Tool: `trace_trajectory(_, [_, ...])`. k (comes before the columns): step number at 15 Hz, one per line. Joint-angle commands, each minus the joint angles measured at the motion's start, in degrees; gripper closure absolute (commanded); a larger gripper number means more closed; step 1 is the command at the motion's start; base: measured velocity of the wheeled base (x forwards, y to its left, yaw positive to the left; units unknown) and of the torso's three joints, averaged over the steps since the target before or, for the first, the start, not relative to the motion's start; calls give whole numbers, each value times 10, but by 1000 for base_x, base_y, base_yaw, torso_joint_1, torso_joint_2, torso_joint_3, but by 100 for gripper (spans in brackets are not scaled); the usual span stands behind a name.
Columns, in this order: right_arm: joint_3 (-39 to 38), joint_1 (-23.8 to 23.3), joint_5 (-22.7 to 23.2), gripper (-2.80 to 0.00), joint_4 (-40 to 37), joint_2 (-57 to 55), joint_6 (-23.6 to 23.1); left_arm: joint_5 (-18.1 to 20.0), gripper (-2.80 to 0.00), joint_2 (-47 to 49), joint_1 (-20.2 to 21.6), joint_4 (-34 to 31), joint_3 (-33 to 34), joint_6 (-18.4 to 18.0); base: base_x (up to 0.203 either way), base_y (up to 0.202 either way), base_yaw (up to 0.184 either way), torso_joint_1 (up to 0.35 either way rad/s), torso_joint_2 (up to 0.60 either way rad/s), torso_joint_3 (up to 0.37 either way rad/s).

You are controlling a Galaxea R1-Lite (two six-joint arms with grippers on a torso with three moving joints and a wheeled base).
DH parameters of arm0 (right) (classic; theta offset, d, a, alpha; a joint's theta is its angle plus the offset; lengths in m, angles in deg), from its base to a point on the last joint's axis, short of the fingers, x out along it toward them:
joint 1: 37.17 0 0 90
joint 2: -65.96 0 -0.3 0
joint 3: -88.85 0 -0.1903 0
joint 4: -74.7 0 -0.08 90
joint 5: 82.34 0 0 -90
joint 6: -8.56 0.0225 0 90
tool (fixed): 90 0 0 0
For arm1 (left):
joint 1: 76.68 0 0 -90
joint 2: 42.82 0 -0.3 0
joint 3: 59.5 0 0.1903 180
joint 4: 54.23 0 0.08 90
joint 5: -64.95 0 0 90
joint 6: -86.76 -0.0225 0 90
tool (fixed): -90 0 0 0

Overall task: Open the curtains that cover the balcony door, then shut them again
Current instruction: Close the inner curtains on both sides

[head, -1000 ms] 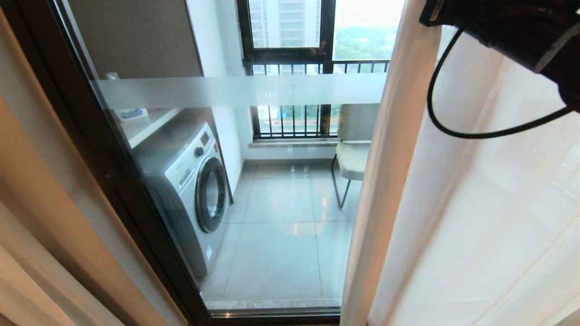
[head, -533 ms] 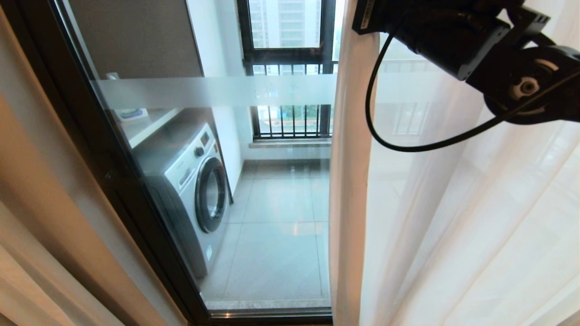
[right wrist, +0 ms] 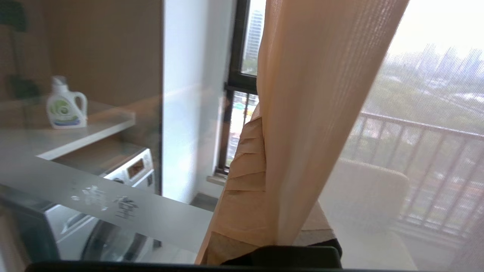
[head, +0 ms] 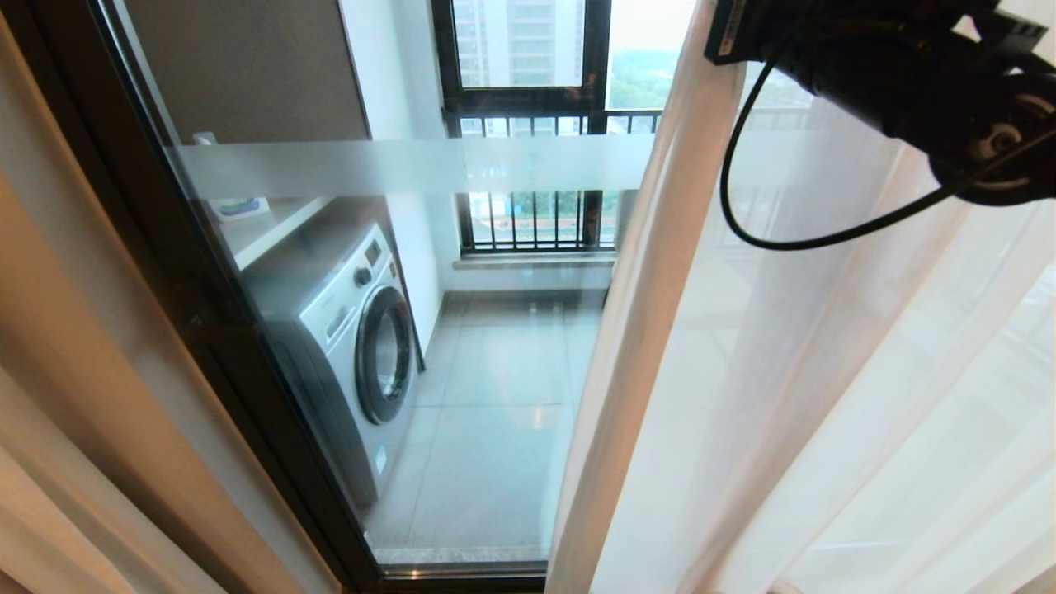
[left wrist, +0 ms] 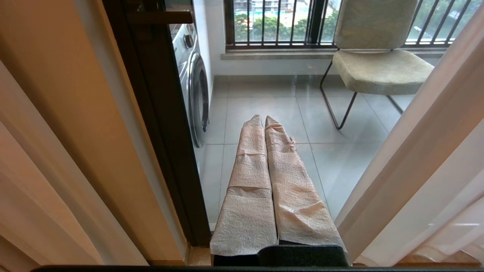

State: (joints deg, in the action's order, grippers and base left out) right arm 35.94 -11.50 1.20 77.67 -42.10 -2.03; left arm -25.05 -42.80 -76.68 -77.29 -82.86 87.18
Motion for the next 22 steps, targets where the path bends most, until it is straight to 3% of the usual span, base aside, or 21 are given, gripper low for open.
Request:
trace_trajectory(1, [-1,-38,1,0,2,27,1,0,0,0,0,0,0,0,0,0,0,0,0,0])
trace_trajectory(4, [-2,-65,2,0,2,39,1,0,0,0,0,0,0,0,0,0,0,0,0,0])
trace_trajectory(8, [-29,-67,1,0,5,55,1,0,0,0,0,0,0,0,0,0,0,0,0,0])
trace_trajectory(9, [-33,-67,0,-280,4,58,1,0,0,0,0,0,0,0,0,0,0,0,0,0])
trace_trajectory(15, [-55,-68,0,-280,4,86,1,0,0,0,0,0,0,0,0,0,0,0,0,0])
trace_trajectory(22, [-217,-69,-1,-280,10,211,-1,0,0,0,0,0,0,0,0,0,0,0,0,0])
